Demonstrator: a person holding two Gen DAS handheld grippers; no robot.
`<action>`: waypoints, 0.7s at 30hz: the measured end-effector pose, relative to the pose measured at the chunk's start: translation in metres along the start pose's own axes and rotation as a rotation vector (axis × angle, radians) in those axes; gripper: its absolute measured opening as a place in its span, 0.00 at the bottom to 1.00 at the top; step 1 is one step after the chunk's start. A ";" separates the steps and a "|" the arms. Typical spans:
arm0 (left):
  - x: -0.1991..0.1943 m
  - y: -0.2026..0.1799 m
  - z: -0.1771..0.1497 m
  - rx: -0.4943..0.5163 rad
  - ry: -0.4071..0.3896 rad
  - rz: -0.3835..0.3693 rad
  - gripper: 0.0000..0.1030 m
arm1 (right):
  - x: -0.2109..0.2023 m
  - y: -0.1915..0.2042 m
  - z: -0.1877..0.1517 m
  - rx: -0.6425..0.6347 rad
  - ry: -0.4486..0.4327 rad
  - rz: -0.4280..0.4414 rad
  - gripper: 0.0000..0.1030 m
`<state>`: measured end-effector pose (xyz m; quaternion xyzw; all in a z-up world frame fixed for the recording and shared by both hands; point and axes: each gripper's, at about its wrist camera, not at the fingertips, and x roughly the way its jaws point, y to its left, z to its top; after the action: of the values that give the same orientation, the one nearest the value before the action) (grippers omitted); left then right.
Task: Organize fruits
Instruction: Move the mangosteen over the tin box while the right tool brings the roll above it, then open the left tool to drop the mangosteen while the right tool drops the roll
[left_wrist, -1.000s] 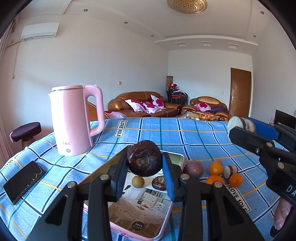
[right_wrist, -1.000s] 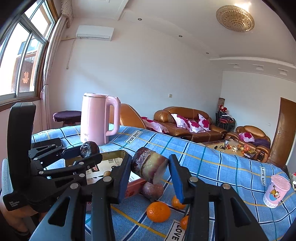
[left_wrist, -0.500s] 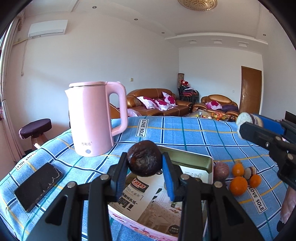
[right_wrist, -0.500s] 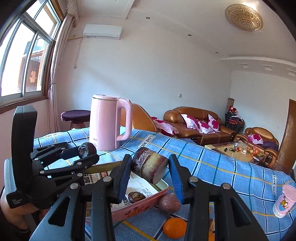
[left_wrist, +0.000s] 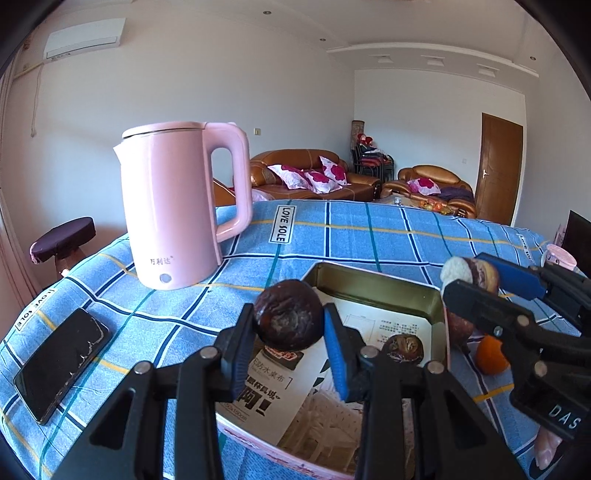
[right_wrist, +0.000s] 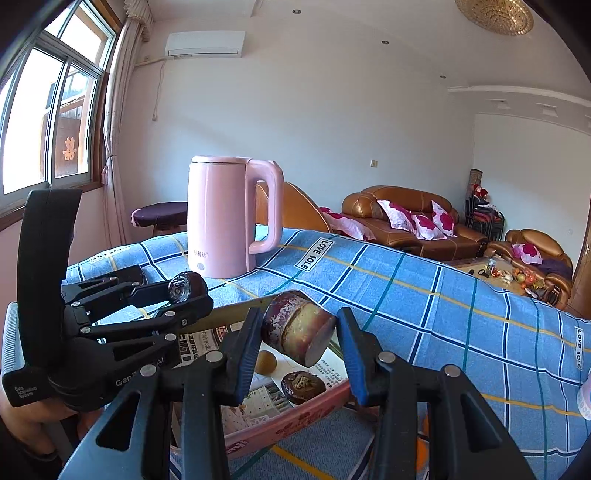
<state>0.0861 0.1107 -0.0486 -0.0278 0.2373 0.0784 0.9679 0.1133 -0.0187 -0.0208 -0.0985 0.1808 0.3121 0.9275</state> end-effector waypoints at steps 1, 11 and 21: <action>0.001 0.000 0.000 0.001 0.004 -0.001 0.37 | 0.003 0.001 -0.001 0.002 0.007 0.000 0.42; 0.005 0.001 -0.001 -0.002 0.022 -0.005 0.37 | 0.020 0.002 -0.009 0.014 0.049 0.006 0.42; 0.014 -0.002 -0.001 0.015 0.064 -0.016 0.37 | 0.028 0.004 -0.015 0.019 0.093 0.025 0.42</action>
<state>0.0979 0.1106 -0.0558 -0.0251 0.2683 0.0680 0.9606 0.1277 -0.0050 -0.0464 -0.1020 0.2278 0.3170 0.9150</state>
